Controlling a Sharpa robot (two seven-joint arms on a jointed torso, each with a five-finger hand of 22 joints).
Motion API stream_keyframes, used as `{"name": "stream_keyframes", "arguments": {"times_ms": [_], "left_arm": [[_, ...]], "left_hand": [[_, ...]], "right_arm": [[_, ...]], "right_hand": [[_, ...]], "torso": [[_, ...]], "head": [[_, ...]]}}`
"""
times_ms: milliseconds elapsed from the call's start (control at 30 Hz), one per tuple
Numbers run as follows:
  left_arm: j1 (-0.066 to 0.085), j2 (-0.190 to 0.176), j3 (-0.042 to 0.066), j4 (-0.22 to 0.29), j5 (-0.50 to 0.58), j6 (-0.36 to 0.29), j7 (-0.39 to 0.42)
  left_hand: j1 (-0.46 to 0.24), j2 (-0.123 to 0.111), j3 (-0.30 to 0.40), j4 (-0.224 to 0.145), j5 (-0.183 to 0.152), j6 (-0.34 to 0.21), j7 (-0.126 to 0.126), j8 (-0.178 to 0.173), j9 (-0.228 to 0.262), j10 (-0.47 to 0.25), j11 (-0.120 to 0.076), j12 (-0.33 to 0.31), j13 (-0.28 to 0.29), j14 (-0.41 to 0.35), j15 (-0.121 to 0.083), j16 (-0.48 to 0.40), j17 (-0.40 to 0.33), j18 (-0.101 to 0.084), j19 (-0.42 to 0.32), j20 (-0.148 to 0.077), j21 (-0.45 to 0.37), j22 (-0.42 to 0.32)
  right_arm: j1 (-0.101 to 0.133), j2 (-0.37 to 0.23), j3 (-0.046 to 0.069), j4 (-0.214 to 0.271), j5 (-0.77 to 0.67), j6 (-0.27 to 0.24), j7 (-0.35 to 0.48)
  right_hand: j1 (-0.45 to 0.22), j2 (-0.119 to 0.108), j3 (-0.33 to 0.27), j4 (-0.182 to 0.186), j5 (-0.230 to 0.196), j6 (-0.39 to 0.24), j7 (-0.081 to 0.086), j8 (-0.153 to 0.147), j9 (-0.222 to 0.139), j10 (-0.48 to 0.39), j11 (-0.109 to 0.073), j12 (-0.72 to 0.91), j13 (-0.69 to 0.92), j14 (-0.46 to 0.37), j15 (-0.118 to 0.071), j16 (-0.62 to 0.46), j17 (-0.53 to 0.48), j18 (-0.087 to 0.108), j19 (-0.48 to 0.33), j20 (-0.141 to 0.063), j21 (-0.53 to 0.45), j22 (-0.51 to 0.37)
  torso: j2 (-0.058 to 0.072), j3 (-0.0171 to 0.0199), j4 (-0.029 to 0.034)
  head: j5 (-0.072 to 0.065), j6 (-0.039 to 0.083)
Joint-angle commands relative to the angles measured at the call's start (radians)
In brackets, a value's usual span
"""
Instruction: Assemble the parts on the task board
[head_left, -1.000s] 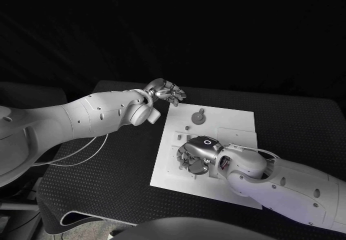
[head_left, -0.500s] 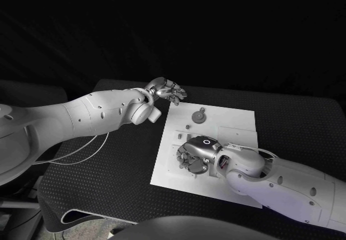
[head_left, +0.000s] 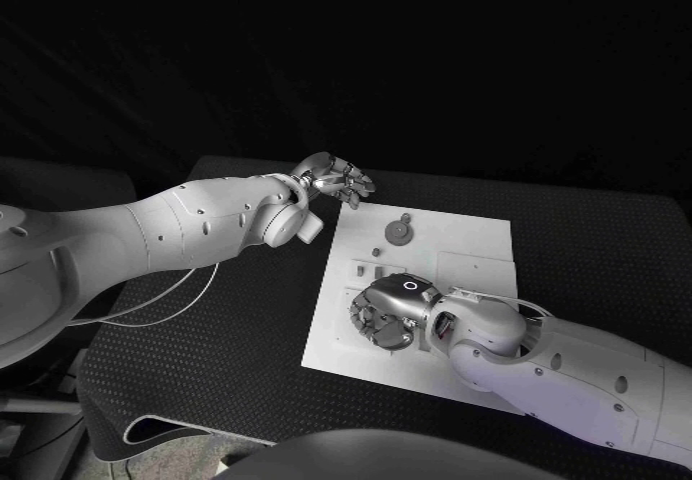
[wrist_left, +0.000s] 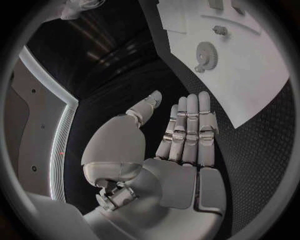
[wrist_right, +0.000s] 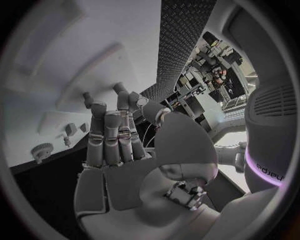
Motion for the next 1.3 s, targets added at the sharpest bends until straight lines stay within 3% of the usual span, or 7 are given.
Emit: {"name": "stream_keyframes", "arguments": {"times_ms": [33,600,1300], "left_arm": [[0.001,0.001,0.001,0.002,0.005,0.012,0.008],[0.001,0.001,0.001,0.002,0.005,0.012,0.008],[0.001,0.000,0.001,0.001,0.005,0.013,0.007]], "left_hand": [[-0.008,-0.001,-0.003,0.004,0.005,-0.006,0.000,0.005,-0.001,-0.005,-0.002,0.000,-0.001,0.005,0.003,-0.007,0.002,0.015,0.004,0.001,-0.006,-0.001],[-0.008,-0.001,-0.003,0.005,0.005,-0.006,0.000,0.006,-0.002,-0.005,-0.002,0.000,-0.001,0.005,0.003,-0.009,0.003,0.015,0.004,0.002,-0.006,-0.001],[-0.008,-0.001,-0.003,0.005,0.005,-0.005,0.000,0.007,-0.002,-0.005,-0.002,0.000,-0.002,0.005,0.003,-0.011,0.006,0.015,0.004,0.002,-0.007,-0.001]], "right_arm": [[-0.003,0.000,-0.003,-0.007,-0.012,0.025,-0.004],[-0.005,0.002,-0.003,-0.005,-0.008,-0.013,0.006],[-0.005,0.001,-0.003,-0.004,0.002,-0.005,0.007]], "right_hand": [[0.000,0.008,0.005,-0.001,0.003,0.023,-0.015,0.019,0.026,0.005,0.000,-0.003,-0.001,0.000,-0.006,0.003,0.001,0.013,0.004,-0.004,0.006,0.018],[0.000,0.009,0.005,-0.001,0.003,0.022,-0.015,0.020,0.028,0.005,0.000,-0.003,0.000,0.000,-0.006,0.002,0.002,0.013,0.003,-0.004,0.006,0.018],[0.001,0.008,0.006,-0.001,0.003,0.022,-0.015,0.020,0.029,0.005,0.000,-0.004,0.001,-0.001,-0.007,0.002,0.002,0.013,0.003,-0.005,0.007,0.018]], "torso": [[0.000,-0.0003,-0.0004],[0.000,0.0002,0.0000],[0.000,0.0004,-0.0007]], "head": [[0.001,-0.002],[0.002,-0.003],[0.001,-0.004]]}}
